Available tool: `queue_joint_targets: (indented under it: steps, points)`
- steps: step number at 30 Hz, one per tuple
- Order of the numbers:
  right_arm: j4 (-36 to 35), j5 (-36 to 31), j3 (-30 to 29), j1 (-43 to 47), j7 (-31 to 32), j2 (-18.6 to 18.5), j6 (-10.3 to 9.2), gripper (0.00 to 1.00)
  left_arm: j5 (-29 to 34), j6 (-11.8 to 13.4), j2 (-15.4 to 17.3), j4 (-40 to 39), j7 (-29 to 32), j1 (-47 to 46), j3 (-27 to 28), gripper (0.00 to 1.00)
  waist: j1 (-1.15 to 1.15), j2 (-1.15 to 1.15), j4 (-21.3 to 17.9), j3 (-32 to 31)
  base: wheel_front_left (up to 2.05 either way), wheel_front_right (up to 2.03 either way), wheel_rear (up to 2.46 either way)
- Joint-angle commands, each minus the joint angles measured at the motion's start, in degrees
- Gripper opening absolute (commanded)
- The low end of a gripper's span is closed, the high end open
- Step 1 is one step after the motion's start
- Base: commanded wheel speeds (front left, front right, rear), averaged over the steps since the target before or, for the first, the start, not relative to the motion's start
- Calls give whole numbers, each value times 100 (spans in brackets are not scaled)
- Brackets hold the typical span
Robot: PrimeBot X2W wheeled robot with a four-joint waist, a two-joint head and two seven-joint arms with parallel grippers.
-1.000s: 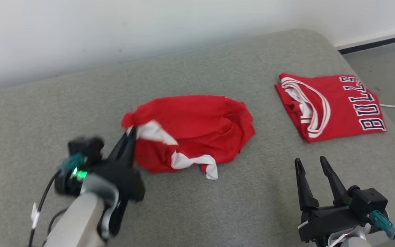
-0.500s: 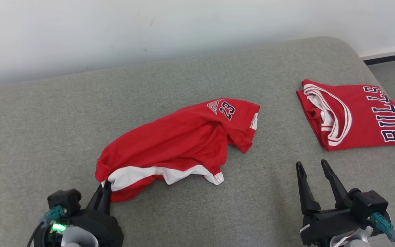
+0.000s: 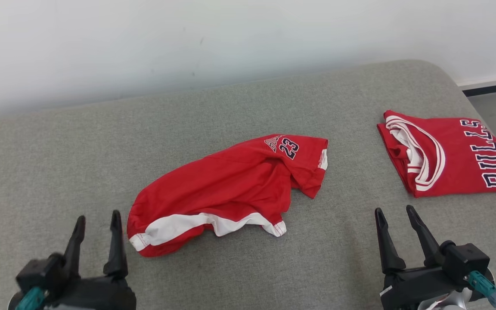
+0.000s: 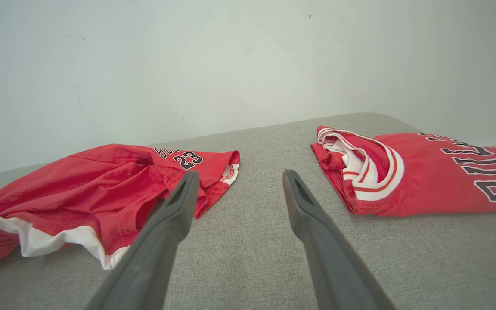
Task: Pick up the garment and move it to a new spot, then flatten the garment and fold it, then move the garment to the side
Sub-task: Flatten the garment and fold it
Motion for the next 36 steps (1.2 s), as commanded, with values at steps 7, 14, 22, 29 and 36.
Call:
queue_joint_targets:
  steps: [7, 14, 22, 29, 36]
  points:
    - [37, 13, 60, 85, -1, -37, -14, 100, 966, -375, -716, -957, -10, 943, 1104, 100, 1, 0, 141, -84, 0, 0, 0]
    - [327, 153, 354, -126, 39, -110, -14, 100, 1315, -750, -1046, -1096, -11, 1251, 1550, 100, 1, 0, 316, -53, 0, 0, 0]
    - [1097, 623, 1040, -949, 785, -8, -14, 100, 1450, -893, -1116, -1136, -11, 1103, 1612, 100, 1, 0, 528, 150, 0, 0, 0]
    - [1922, 1241, 1609, -1726, 1239, 153, -14, 100, 1354, -829, -1118, -1117, -12, 991, 1442, 100, 1, 0, 756, 328, 0, 0, 0]
    - [2380, 1525, 1903, -2089, 909, 116, -14, 31, 1342, -777, -1120, -1130, -12, 932, 1347, 100, 1, 0, 910, 408, 0, 0, 0]
